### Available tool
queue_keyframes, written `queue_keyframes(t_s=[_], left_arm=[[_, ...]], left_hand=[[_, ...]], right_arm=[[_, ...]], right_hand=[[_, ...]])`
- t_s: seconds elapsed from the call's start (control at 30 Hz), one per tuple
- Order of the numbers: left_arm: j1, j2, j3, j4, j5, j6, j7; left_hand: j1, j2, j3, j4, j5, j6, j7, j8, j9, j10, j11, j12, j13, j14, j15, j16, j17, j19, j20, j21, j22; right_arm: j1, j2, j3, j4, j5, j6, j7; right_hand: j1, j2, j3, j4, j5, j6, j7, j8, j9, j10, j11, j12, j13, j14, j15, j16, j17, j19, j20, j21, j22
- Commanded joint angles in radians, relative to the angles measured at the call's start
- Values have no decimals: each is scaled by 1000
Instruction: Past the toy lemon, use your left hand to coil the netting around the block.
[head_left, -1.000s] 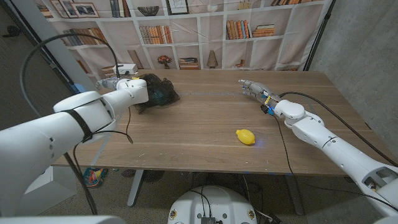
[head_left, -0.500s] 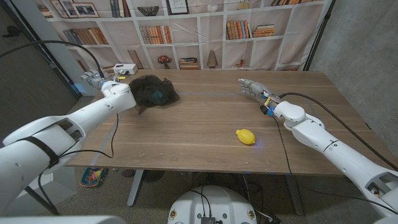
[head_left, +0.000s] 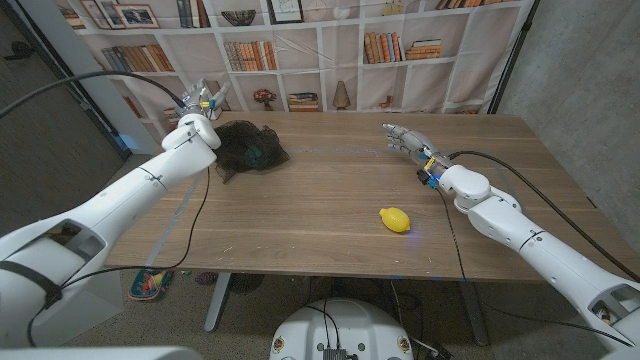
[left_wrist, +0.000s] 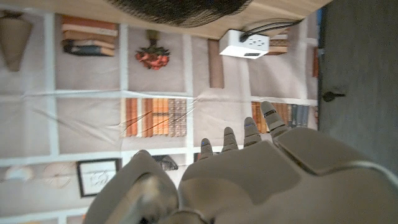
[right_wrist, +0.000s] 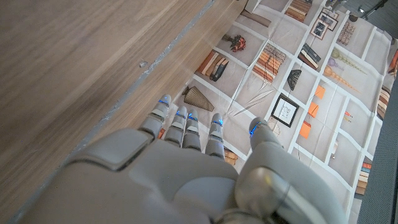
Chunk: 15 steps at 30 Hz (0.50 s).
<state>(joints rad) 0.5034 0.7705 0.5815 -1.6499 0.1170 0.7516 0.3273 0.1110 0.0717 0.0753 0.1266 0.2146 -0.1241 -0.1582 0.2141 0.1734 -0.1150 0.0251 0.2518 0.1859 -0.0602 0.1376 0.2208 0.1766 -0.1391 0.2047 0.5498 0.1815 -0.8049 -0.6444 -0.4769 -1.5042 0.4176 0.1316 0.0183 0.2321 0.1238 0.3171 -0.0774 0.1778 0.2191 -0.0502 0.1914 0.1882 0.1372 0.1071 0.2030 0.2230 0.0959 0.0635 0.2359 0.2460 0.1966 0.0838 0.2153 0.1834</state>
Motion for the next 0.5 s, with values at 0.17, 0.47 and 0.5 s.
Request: queue_keyframes(t_s=[0.17,0.47,0.5], left_arm=[[214,19,-299,-140,-417,-453,-173],[219,14,-313,-39,-607,-581,-344],[221,15,-310,-33,-612,-591,-348]], left_hand=[[19,2,3,-13,5,12,-5,-1,2,16,-1,6,1,4,5,-5,3,20,2,2,0],[42,6,11,-29,10,-26,-9,-26,1,-14,-2,-18,0,-32,21,-27,3,3,6,-23,-1],[43,7,11,-29,10,-29,-7,-27,2,-14,-2,-18,0,-33,21,-27,3,1,6,-25,-1]], right_arm=[[7,87,9,82,31,125,-15],[34,137,0,139,32,162,-21],[36,143,-1,145,31,169,-23]], right_hand=[[-14,-30,-17,-3,0,-63,-34,-14,3,-55,-33,-14,-5,-33,-40,-23,-12,19,-29,9,0],[-51,-64,-47,6,7,-101,-61,-14,0,-83,-61,-16,-14,-83,-66,-44,-26,2,-51,-5,-4],[-55,-67,-49,7,8,-102,-63,-14,0,-85,-63,-16,-15,-87,-68,-45,-26,0,-53,-6,-4]])
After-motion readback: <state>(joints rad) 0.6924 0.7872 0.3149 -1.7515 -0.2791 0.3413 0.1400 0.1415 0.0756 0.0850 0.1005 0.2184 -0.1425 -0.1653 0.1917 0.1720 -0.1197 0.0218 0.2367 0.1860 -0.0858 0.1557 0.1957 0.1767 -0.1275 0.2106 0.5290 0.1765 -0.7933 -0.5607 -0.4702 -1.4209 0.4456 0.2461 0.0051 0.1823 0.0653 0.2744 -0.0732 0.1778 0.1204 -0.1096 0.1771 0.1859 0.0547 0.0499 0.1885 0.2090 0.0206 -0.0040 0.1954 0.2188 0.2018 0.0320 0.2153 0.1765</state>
